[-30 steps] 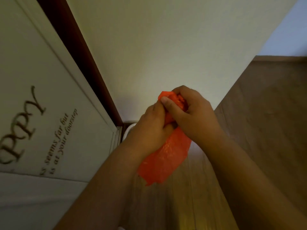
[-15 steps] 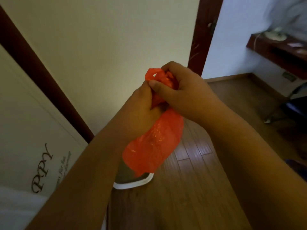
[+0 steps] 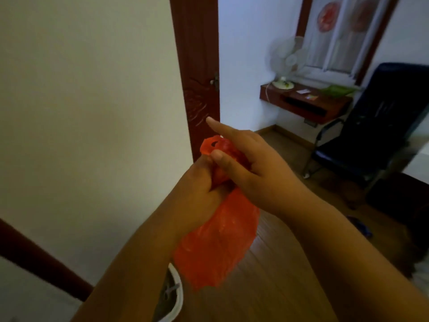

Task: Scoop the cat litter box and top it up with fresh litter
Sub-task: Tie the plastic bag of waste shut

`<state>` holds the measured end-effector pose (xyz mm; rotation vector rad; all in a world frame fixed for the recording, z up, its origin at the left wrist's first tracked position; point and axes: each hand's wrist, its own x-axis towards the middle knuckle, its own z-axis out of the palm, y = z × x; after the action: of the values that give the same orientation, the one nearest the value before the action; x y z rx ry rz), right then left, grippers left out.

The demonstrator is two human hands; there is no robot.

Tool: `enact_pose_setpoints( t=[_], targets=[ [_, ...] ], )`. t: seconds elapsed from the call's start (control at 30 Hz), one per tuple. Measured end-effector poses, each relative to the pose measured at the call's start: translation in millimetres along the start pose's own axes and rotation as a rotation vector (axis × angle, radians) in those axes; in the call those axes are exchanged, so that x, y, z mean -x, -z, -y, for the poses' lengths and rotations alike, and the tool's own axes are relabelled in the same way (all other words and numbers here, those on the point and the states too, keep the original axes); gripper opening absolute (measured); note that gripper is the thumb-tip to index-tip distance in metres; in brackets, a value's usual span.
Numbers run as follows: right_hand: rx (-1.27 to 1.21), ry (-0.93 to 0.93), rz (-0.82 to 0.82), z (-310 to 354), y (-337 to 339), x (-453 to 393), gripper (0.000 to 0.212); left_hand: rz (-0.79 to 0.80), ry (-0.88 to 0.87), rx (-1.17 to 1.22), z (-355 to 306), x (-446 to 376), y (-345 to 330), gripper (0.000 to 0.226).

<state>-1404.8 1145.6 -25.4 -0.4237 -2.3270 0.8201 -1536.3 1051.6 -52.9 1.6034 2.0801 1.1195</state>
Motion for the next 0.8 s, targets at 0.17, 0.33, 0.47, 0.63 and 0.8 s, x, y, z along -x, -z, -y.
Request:
enact_pose_setpoints(
  t=[0.17, 0.33, 0.47, 0.63, 0.8],
  targets=[
    [0.146, -0.09, -0.068, -11.9, 16.0, 10.2, 0.029, 0.175, -0.06, 0.011, -4.8, -34.6, -22.4, 0.031],
    [0.249, -0.319, -0.274, -10.0, 10.8, 14.8, 0.016, 0.299, -0.099, 0.195, -2.6, -54.0, -23.1, 0.028],
    [0.308, -0.459, -0.394, -9.5, -5.0, 17.2, 0.016, 0.412, -0.184, 0.328, 8.2, -64.1, -22.7, 0.036],
    [0.322, -0.538, -0.459, -0.6, -28.3, 28.3, 0.032, 0.614, -0.26, 0.337, 22.5, -69.7, -24.4, 0.024],
    [0.39, -0.659, -0.534, 5.5, -43.4, 47.0, 0.016, 0.771, -0.348, 0.329, 31.3, -65.2, -37.6, 0.028]
  ],
)
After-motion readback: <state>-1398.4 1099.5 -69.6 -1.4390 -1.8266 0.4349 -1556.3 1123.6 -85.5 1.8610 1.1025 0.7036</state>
